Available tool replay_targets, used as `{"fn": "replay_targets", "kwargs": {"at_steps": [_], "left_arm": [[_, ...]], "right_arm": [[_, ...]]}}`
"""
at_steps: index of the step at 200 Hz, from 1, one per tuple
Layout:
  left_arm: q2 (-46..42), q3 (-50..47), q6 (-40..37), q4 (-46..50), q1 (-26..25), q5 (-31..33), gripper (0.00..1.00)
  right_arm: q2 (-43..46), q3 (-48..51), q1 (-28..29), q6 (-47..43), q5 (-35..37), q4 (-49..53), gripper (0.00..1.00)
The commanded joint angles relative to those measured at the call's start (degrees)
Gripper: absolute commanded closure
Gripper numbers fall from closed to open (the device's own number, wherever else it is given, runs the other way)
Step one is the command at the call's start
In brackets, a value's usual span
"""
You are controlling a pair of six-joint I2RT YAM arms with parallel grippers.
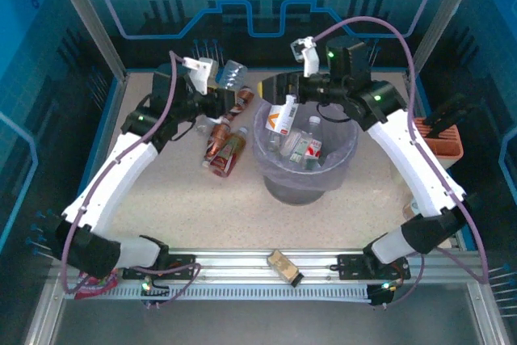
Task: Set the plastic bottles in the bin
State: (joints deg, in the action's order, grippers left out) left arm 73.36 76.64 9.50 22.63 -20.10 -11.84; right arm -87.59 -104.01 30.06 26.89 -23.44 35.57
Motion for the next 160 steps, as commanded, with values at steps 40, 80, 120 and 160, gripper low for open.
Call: {"fn": "replay_targets", "kwargs": {"at_steps": [40,80,120,160], "left_arm": [[-3.79,-2.22,3.95,-5.48,-4.55,-7.06,0.55],[-3.53,-2.12,3.87,-4.77,-5.38,-8.88,0.56],[-3.91,-2.79,4.14,-5.27,-5.39,-9.37,0.54],[-4.93,-3.81,5.73,-7.08,-5.46,-7.94,0.3]], "right_arm": [[-6.66,-3.24,2.23,5.01,-4.36,-7.79,0.01],[-7.24,-3.37,2.28,4.57,-3.48,-7.11,0.18],[-6.39,-2.18,1.85,5.68,-3.71,-8.59,0.36],[-4.77,-2.62,1.21,5.89,-3.65,-9.89,0.42]]}}
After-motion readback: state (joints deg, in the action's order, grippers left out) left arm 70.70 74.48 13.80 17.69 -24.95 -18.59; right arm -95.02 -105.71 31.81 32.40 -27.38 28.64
